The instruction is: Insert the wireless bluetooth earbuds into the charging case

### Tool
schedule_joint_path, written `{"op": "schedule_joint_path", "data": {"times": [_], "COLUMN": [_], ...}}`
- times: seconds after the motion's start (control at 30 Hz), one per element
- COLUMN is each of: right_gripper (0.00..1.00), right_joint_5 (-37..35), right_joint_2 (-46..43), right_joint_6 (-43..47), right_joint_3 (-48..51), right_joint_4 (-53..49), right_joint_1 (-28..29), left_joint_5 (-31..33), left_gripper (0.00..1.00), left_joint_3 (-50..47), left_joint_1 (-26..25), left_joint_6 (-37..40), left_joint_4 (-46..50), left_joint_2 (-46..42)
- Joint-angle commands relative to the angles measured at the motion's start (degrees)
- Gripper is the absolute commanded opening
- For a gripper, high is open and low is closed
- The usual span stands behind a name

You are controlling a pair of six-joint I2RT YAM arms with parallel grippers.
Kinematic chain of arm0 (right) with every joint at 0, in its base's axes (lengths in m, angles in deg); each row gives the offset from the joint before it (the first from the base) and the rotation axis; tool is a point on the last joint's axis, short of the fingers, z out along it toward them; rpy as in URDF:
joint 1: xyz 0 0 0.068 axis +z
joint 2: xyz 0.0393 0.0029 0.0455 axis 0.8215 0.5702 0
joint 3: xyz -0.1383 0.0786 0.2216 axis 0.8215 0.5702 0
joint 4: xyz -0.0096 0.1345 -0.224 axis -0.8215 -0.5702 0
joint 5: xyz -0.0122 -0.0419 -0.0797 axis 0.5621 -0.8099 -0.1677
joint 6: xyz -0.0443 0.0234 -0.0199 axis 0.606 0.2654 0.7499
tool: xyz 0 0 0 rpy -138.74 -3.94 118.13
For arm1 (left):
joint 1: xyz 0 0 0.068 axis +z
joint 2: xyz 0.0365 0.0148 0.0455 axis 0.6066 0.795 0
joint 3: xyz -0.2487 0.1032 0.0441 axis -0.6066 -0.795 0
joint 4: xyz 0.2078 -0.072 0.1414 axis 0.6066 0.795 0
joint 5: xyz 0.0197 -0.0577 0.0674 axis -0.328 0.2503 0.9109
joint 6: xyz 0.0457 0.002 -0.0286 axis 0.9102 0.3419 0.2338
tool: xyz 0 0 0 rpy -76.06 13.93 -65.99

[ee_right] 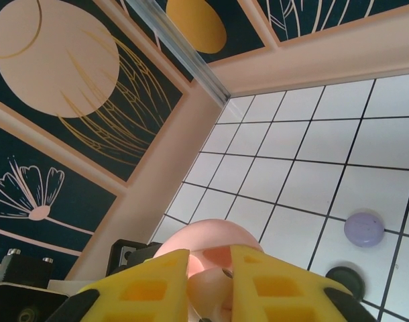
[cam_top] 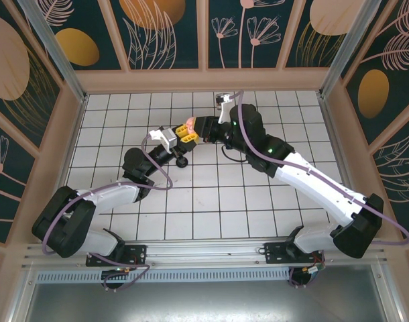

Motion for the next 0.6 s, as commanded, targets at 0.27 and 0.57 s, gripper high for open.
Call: {"op": "schedule_joint_path", "data": {"times": [0.27,0.57], "right_gripper": [0.51,0.46], "right_joint_5": [-3.79,-0.76], "right_joint_2": [-2.03,0.57], "right_joint_6": [1.97,4.90], "right_joint_3": [-5.18,-14.08], "right_joint_4": [-3.17,-11.21], "right_joint_1": [-0.31,-5.02], "left_joint_5": [-0.51,-0.95], "left_gripper": [0.00,0.00], "left_joint_3": [2.39,2.10], "left_joint_1": [-0.39,-0.34], "left_joint_6": [-1.68,-0.01], "left_joint_4": [-1.59,2.59], "left_joint_2": [-0.09,-0.25]}}
